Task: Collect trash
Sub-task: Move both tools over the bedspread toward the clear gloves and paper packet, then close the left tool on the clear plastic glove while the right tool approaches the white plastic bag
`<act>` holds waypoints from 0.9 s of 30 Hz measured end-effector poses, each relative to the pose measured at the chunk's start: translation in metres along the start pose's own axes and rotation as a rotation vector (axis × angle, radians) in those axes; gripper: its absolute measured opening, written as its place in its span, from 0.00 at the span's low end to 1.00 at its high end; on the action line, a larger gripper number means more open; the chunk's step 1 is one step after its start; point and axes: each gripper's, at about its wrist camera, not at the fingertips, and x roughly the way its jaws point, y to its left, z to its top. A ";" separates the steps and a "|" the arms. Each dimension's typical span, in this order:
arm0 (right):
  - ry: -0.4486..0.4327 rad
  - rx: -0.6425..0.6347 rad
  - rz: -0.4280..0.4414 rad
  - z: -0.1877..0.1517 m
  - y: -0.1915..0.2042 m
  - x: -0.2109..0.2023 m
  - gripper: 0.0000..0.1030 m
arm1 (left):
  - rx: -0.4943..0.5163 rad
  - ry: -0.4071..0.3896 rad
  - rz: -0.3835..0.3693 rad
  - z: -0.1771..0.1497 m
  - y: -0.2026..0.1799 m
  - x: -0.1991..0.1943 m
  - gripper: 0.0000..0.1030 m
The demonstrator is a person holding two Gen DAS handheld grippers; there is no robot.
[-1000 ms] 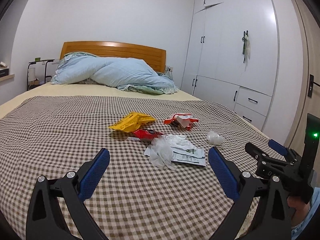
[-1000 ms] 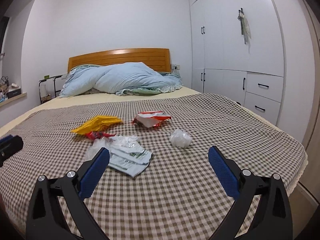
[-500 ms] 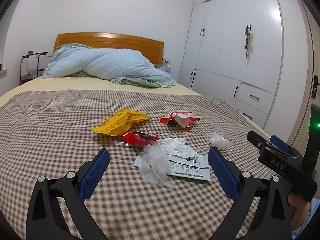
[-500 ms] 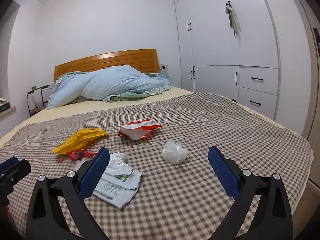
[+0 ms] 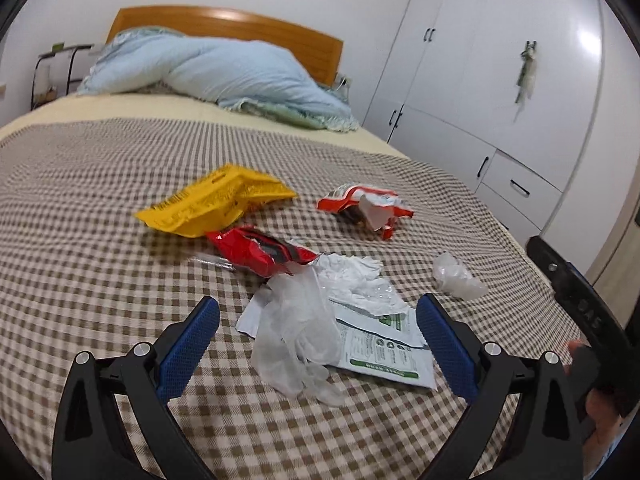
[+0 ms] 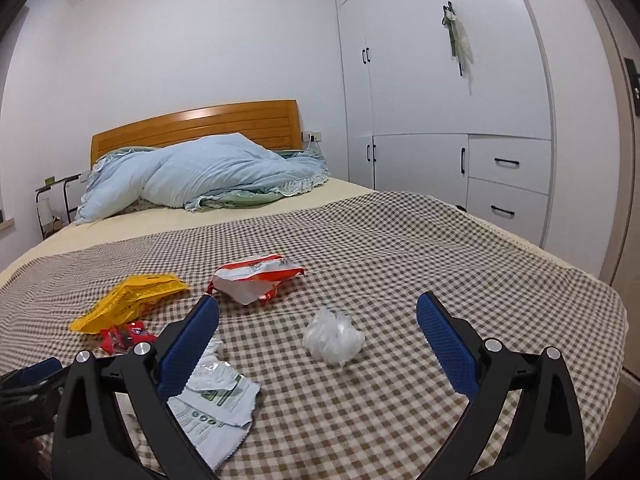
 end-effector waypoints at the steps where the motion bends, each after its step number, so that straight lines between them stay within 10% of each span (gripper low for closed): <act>1: 0.001 -0.009 -0.008 0.000 0.000 0.002 0.92 | -0.006 0.012 0.008 0.001 0.000 0.004 0.93; 10: 0.056 -0.030 -0.026 -0.001 -0.002 0.021 0.92 | -0.063 0.139 0.034 -0.003 0.009 0.041 0.79; 16: 0.059 -0.074 -0.037 -0.001 0.005 0.027 0.92 | -0.093 0.218 0.042 -0.008 0.014 0.060 0.45; 20: 0.066 -0.116 -0.053 -0.001 0.006 0.032 0.92 | -0.109 0.229 0.013 -0.011 0.018 0.061 0.18; 27: 0.113 -0.151 -0.074 -0.005 0.008 0.047 0.92 | -0.127 0.142 -0.018 -0.010 0.020 0.044 0.10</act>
